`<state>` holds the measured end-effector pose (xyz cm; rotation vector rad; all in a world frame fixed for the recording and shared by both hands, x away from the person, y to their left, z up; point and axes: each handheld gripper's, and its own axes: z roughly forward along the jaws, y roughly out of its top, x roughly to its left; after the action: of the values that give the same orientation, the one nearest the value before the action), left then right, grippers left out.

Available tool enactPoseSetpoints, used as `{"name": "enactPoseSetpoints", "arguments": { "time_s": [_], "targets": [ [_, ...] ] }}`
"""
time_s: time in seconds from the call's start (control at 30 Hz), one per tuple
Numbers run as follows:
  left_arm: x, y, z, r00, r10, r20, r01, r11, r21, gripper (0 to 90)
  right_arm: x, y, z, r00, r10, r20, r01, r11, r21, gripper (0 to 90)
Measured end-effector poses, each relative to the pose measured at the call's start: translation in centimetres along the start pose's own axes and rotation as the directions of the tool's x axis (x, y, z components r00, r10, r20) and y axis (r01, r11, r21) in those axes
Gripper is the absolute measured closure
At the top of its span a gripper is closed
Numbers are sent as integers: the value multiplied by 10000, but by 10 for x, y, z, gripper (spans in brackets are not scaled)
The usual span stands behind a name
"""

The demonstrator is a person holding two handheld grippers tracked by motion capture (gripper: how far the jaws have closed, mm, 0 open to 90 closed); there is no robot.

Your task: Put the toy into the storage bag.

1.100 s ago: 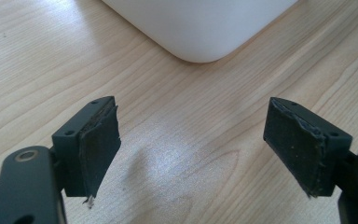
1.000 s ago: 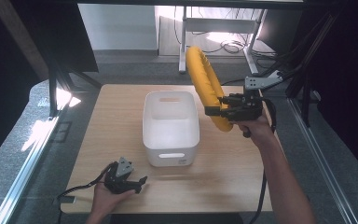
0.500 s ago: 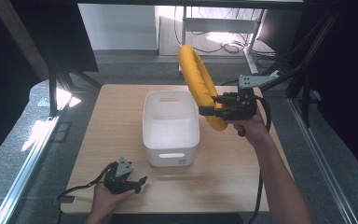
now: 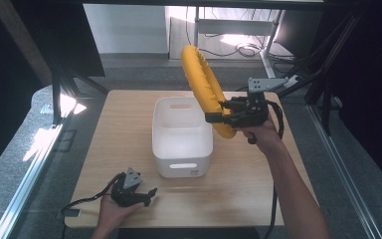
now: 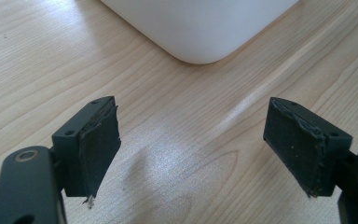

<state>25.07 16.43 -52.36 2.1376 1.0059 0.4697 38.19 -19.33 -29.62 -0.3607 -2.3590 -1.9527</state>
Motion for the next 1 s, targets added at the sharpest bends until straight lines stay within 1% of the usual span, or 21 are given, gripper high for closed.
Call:
{"name": "enactPoseSetpoints", "arguments": {
  "time_s": [0.1, 0.3, 0.43, 0.53, 0.73, 1.0],
  "targets": [
    [0, 0, 0, 10000, 12, -6, -12, 10000, 17, 186, 0, 1, 5, 10000, 38, -85, -38, 10000, 2, 512],
    [0, 0, -1, 10000, -12, -9, 12, 10000, 3, 186, 2, 5, 8, 9998, -16, -183, 15, 10000, -47, 512],
    [0, 0, -1, 10000, -22, -8, 22, 10000, -6, 186, 5, 9, 12, 9992, -132, -365, 131, 9999, -37, 512],
    [0, 0, -1, 10000, -24, -14, 24, 10000, -9, 186, 9, 11, 19, 9983, -195, -553, 193, 9998, -34, 512],
    [0, 0, -1, 10000, -21, -15, 21, 10000, -10, 186, 10, 12, 26, 9969, -227, -759, 227, 9997, -2, 512],
    [0, 0, -1, 10000, -30, -17, 30, 10000, -11, 186, 13, 13, 35, 9947, -154, -1015, 161, 9998, 64, 512]
  ]
}}
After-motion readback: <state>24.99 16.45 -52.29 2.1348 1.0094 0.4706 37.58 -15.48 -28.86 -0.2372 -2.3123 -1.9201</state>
